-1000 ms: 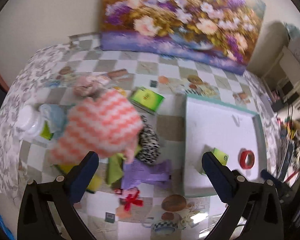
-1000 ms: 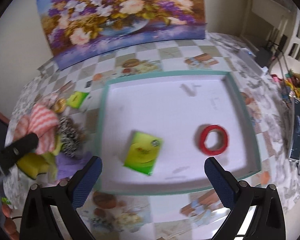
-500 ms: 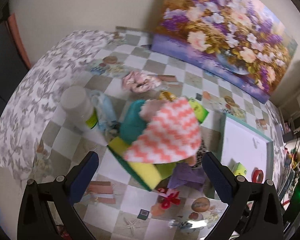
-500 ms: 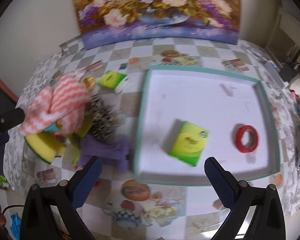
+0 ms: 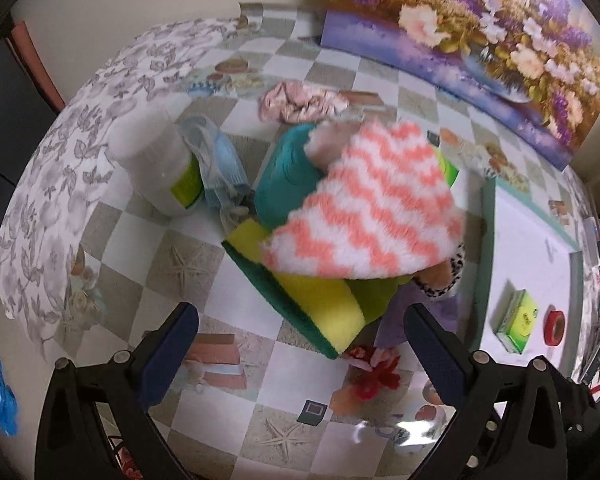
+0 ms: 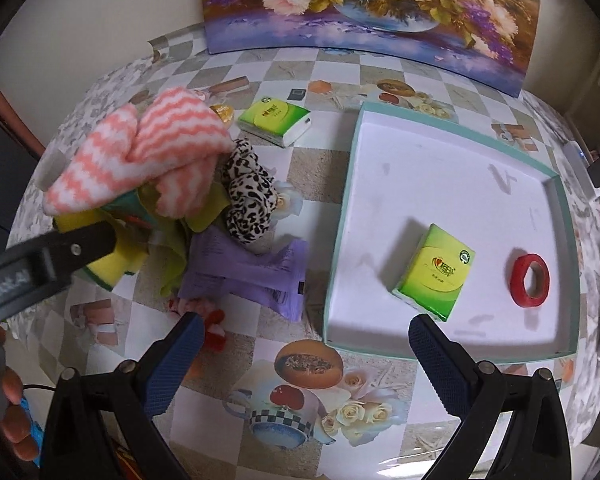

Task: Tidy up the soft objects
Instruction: 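Grasp the yellow-green sponge from the pile with the left tool, then grasp the pink-and-white chevron towel with the right tool while the left tool holds the sponge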

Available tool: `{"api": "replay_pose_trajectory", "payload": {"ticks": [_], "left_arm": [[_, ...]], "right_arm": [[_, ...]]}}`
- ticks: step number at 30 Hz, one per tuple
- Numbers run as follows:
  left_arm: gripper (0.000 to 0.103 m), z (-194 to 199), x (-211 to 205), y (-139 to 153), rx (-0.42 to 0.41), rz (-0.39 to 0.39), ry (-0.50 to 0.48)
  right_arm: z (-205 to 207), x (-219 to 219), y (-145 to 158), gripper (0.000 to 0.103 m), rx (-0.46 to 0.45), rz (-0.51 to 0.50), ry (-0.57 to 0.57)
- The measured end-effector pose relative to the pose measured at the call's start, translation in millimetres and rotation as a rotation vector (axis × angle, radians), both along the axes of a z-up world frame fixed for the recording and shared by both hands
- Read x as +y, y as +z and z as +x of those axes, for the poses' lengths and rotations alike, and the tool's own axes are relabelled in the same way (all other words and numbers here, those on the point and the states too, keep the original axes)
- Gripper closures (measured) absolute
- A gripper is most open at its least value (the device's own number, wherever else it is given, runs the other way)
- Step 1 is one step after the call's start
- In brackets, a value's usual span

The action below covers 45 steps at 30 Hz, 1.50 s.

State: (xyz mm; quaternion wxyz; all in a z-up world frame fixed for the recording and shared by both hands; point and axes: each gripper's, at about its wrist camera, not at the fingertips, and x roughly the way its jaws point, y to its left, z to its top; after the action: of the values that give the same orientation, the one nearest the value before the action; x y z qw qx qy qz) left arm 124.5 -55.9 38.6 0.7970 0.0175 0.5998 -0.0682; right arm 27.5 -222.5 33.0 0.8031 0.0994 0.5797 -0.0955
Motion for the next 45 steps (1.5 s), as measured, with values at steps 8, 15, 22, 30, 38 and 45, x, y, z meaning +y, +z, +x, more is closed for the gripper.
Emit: {"api": "replay_pose_trajectory", "payload": {"ticks": [8,15,22,30,38,45], "left_arm": [[0.056,1.0,5.4,-14.2,0.055,-0.062,0.020],[0.064,0.0,9.7,-14.0,0.053,-0.093,0.041],[0.065,0.1,19.7,-9.0,0.039,-0.125,0.072],[0.065,-1.5,37.6,-1.7,0.019,-0.167,0.129],[0.065,-2.5,56.5,12.1,-0.040,-0.200,0.189],[0.065,-2.7,66.1,21.4,-0.071,-0.233,0.208]], "right_arm": [[-1.0,-6.7,-3.1,0.000,0.012,-0.003,-0.012],[-0.4,-5.5,-5.8,0.000,0.019,-0.002,-0.005],[1.6,-3.8,-7.0,0.000,0.010,0.007,0.005],[5.1,-2.0,4.7,0.000,-0.076,0.063,0.015],[12.2,-2.5,28.7,0.000,-0.256,0.112,0.027],[20.1,1.9,38.5,0.001,-0.321,0.171,0.044]]}}
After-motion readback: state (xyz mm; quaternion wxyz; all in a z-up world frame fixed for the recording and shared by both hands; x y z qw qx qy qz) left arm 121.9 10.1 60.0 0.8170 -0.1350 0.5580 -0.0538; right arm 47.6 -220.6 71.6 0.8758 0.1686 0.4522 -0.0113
